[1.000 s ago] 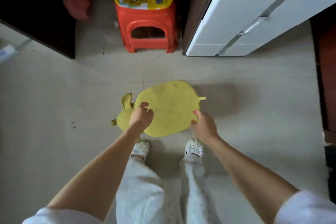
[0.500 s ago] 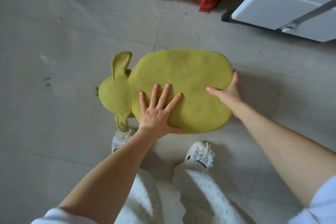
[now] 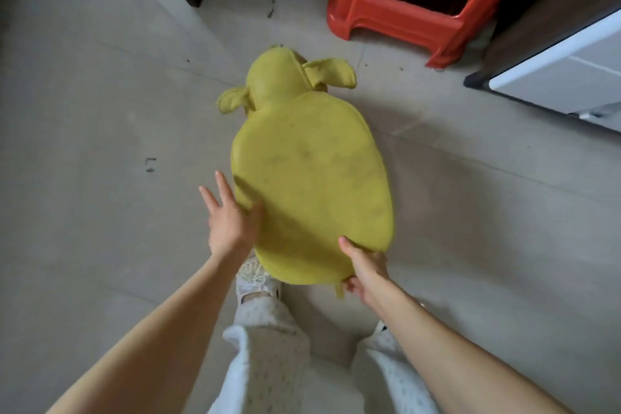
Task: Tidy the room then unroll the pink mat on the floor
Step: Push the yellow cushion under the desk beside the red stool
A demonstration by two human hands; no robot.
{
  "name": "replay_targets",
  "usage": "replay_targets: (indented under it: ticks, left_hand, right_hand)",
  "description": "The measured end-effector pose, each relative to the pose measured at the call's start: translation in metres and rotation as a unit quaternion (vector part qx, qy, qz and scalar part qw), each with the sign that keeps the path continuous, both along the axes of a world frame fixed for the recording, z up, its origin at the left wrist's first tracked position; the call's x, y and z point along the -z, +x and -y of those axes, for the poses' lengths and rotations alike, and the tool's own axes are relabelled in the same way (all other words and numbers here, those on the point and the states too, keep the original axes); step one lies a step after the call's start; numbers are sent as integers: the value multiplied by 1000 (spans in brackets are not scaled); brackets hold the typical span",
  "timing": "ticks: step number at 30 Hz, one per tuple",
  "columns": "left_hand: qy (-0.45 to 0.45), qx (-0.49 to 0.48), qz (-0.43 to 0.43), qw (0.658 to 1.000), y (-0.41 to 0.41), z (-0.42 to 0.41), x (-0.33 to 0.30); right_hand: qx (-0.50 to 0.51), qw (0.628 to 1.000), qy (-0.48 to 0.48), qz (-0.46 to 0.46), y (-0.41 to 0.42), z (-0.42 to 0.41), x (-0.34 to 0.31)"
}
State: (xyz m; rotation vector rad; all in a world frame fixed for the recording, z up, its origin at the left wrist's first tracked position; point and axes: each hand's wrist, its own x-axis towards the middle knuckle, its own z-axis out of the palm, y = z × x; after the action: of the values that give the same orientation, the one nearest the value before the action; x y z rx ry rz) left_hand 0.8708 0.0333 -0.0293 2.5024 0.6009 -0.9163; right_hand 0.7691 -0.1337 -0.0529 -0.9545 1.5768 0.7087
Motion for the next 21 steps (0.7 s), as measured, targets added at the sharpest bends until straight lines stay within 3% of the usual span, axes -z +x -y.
replay_targets:
  ticks: [2,4,8,10,12,14,16,18,21]
  left_hand:
    - [-87,-71,-13,994,10,-2,3]
    - [-113,-55,-9,992,20,-6,4]
    - [-52,98,4,994,49,-28,-3]
    - [-32,180,3,983,62,-37,-9]
    - [-21,251,-13,968,78,-42,-15]
    - [-1,327,-31,945,91,-44,-13]
    - [9,386,-50,921,98,-44,-7]
    - [23,419,-50,907,99,-44,3]
    - [57,446,-10,893,102,-48,17]
  right_hand:
    - [20,999,40,27,25,-19,-4]
    - [-9,997,47,57,53,-32,-7]
    - [-138,984,40,101,105,-40,-17]
    - [-276,955,-26,103,123,-41,-27]
    - [-476,860,-169,79,136,-40,-41]
    - [-624,712,-306,100,143,-38,-46]
    - [-711,615,-310,140,150,-36,-41]
    - [-780,552,-263,135,157,-38,-25]
    - [-795,534,-255,129,165,-46,0]
